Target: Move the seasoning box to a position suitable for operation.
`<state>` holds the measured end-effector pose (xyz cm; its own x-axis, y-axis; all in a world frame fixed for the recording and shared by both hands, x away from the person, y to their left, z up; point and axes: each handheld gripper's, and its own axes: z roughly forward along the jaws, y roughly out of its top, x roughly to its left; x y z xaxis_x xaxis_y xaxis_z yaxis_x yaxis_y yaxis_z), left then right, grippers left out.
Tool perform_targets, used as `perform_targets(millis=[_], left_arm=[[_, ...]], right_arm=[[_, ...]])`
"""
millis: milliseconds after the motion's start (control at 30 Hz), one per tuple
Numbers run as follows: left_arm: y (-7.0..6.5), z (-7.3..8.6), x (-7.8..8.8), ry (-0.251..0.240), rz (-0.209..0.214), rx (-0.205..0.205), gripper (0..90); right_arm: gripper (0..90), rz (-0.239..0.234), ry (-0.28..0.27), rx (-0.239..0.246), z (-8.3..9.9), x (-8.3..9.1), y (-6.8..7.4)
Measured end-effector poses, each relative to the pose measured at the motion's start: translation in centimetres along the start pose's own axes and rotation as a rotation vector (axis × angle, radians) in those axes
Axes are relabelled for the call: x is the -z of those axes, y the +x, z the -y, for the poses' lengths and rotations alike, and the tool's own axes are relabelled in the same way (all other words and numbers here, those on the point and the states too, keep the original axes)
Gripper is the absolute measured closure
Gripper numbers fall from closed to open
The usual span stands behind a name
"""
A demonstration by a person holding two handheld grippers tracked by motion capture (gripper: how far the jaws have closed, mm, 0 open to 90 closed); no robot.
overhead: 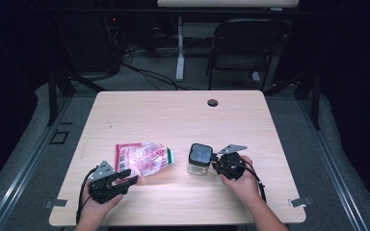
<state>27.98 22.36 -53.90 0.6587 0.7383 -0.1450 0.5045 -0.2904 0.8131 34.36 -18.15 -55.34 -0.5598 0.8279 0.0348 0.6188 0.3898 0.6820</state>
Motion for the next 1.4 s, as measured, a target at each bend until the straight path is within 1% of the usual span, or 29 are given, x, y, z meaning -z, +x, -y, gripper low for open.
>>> perform_targets(millis=[67, 200, 233, 300, 333, 367, 400, 433, 467, 567, 633, 667, 700, 733, 767, 800, 867, 900, 933, 967, 1000, 1067, 1133, 1167, 1200, 1233, 1267, 1333, 1400], left_arm=[[-0.2, -0.2, -0.3, 0.004, 0.005, -0.012, 57.0], [-0.9, -0.5, -0.8, 0.013, 0.013, -0.053, 57.0], [-1.1, -0.6, -1.0, 0.010, 0.018, -0.057, 57.0], [-1.4, -0.8, -1.4, 0.018, 0.032, -0.067, 57.1], [-1.6, -0.9, -1.5, 0.016, 0.026, -0.073, 57.1], [-1.7, -0.9, -1.7, 0.018, 0.041, -0.075, 57.1], [-1.8, -1.1, -1.8, 0.022, 0.048, -0.085, 57.1], [-1.9, -1.1, -2.0, 0.021, 0.050, -0.081, 57.1], [-1.9, -1.2, -2.0, 0.023, 0.054, -0.088, 57.2], [-2.1, -1.3, -2.3, 0.023, 0.062, -0.090, 57.3], [-2.2, -1.4, -2.4, 0.023, 0.067, -0.089, 57.3], [-2.2, -1.5, -2.5, 0.021, 0.068, -0.089, 57.4], [-2.3, -1.5, -2.5, 0.018, 0.071, -0.088, 57.4], [-2.3, -1.6, -2.5, 0.022, 0.065, -0.093, 57.4], [-2.4, -1.6, -2.6, 0.021, 0.074, -0.090, 57.5], [-2.4, -1.7, -2.7, 0.019, 0.073, -0.090, 57.6], [-2.5, -1.8, -2.8, 0.024, 0.082, -0.099, 57.8], [-2.6, -1.9, -2.8, 0.025, 0.082, -0.101, 57.9], [-2.6, -1.9, -2.8, 0.026, 0.088, -0.103, 58.0], [-2.7, -2.0, -2.9, 0.027, 0.091, -0.097, 58.2], [-2.7, -2.0, -2.9, 0.032, 0.090, -0.097, 58.7], [-2.8, -2.2, -3.0, 0.039, 0.096, -0.090, 59.4], [-2.9, -2.7, -3.1, 0.050, 0.097, -0.089, 59.7], [-3.0, -2.9, -3.1, 0.052, 0.099, -0.090, 59.7], [-3.1, -3.4, -3.1, 0.063, 0.113, -0.087, 59.7], [-3.2, -3.7, -3.3, 0.069, 0.116, -0.085, 59.8], [-3.4, -4.1, -3.4, 0.082, 0.112, -0.093, 59.8], [-3.7, -5.1, -3.7, 0.100, 0.109, -0.102, 60.5], [-4.2, -6.1, -4.2, 0.104, 0.097, -0.119, 60.9]], right_arm=[[75.9, -0.010, -0.003, 0.016, 0.2, 0.2, 0.2], [76.4, -0.019, 0.001, 0.071, 0.6, 0.6, 0.8], [76.4, -0.028, -0.003, 0.085, 0.7, 0.7, 1.0], [76.3, -0.045, 0.004, 0.129, 0.9, 0.9, 1.5], [76.2, -0.048, 0.006, 0.154, 1.0, 1.0, 1.7], [76.1, -0.051, 0.006, 0.171, 1.1, 1.1, 2.0], [76.1, -0.059, 0.007, 0.189, 1.2, 1.2, 2.3], [76.1, -0.066, 0.009, 0.204, 1.3, 1.3, 2.5], [76.0, -0.073, 0.003, 0.203, 1.3, 1.3, 2.7], [75.2, -0.082, 0.006, 0.199, 1.4, 1.4, 3.0], [74.1, -0.093, 0.004, 0.178, 1.5, 1.4, 2.9], [73.3, -0.110, 0.002, 0.155, 1.5, 1.4, 2.8], [72.4, -0.112, 0.003, 0.141, 1.6, 1.4, 2.7], [71.1, -0.130, 0.003, 0.118, 1.6, 1.3, 2.5], [69.7, -0.148, -0.001, 0.086, 1.6, 1.3, 2.2], [68.0, -0.167, -0.008, 0.057, 1.7, 1.2, 2.0], [65.4, -0.185, 0.010, 0.011, 1.9, 1.2, 1.6], [64.8, -0.185, 0.004, 0.003, 2.0, 1.3, 1.4], [64.2, -0.185, 0.011, -0.019, 2.1, 1.4, 1.3], [63.5, -0.185, 0.016, -0.029, 2.2, 1.5, 1.2], [62.4, -0.178, 0.022, -0.046, 2.2, 1.6, 1.2], [62.2, -0.167, 0.035, -0.062, 2.3, 2.0, 1.2], [62.1, -0.140, 0.066, -0.080, 2.2, 2.9, 1.2], [62.1, -0.137, 0.061, -0.083, 2.1, 3.3, 1.3], [61.8, -0.132, 0.065, -0.092, 2.0, 3.6, 1.3], [62.2, -0.127, 0.070, -0.113, 1.7, 4.4, 1.3], [63.7, -0.117, 0.062, -0.124, 1.5, 4.8, 1.4], [65.5, -0.120, 0.055, -0.152, 0.6, 5.9, 1.5], [66.7, -0.121, 0.060, -0.158, -0.4, 6.6, 1.7]])
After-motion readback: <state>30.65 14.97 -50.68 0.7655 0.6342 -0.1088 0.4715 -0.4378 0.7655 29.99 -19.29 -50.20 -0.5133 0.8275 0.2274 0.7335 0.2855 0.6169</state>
